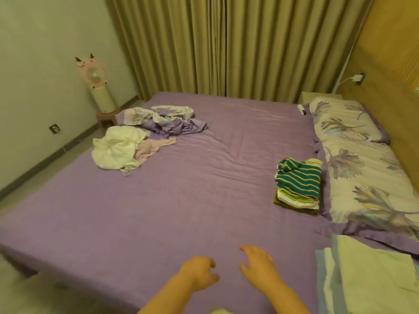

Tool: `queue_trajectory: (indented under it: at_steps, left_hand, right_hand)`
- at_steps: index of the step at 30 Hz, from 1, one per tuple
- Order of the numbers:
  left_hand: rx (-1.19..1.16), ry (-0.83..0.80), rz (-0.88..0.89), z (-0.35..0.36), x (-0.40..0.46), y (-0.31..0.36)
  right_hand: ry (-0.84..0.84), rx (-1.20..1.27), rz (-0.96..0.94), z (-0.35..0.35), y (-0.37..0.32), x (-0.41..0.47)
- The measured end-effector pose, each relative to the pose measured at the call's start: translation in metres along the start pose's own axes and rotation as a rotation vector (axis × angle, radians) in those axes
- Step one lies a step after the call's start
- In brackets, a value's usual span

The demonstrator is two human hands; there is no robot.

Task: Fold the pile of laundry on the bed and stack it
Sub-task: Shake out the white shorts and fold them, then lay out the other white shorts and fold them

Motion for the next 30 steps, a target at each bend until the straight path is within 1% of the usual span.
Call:
queue_trajectory:
  at_steps: [4, 8, 12, 15, 19, 22, 27, 30]
  left_hand:
    - [-0.011, 0.149, -0.061, -0.017, -0.045, -0.118]
    - [-0.05, 0.249, -0.144, -0.028, -0.093, -0.232]
    - [-0.179, 0.344, -0.244, -0.034, -0.145, -0.334]
    - [-0.265, 0.409, -0.305, -0.044, -0.165, -0.396]
    - [-0.324, 0.437, -0.33, -0.059, -0.163, -0.446]
    - [-0.288, 0.425, -0.324, -0.078, -0.153, -0.463]
    - [-0.243, 0.416, -0.31, -0.15, -0.121, -0.503]
    - [-0.307, 0.393, -0.288, -0.188, -0.103, -0.522]
  right_hand:
    - [-0.044, -0.06, -0.106, 0.037, -0.126, 0.021]
    - [-0.09, -0.157, -0.21, 0.073, -0.245, 0.041]
    - [-0.12, -0.257, -0.306, 0.093, -0.352, 0.053]
    - [-0.099, -0.315, -0.376, 0.095, -0.414, 0.066]
    - [-0.079, -0.358, -0.417, 0.091, -0.463, 0.098]
    - [-0.082, -0.36, -0.412, 0.086, -0.48, 0.129]
    - [-0.085, -0.299, -0.384, 0.069, -0.506, 0.209]
    - [-0.107, -0.24, -0.349, 0.054, -0.515, 0.251]
Point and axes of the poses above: each hand's wrist, its own x-axis towards the middle knuckle, its own z-axis out of the palm, y = z × x, the point moved 10 cm from there along x, towards the middle knuckle, and after that the axes turned 5 degrees about -y, right-handed, at the moved point
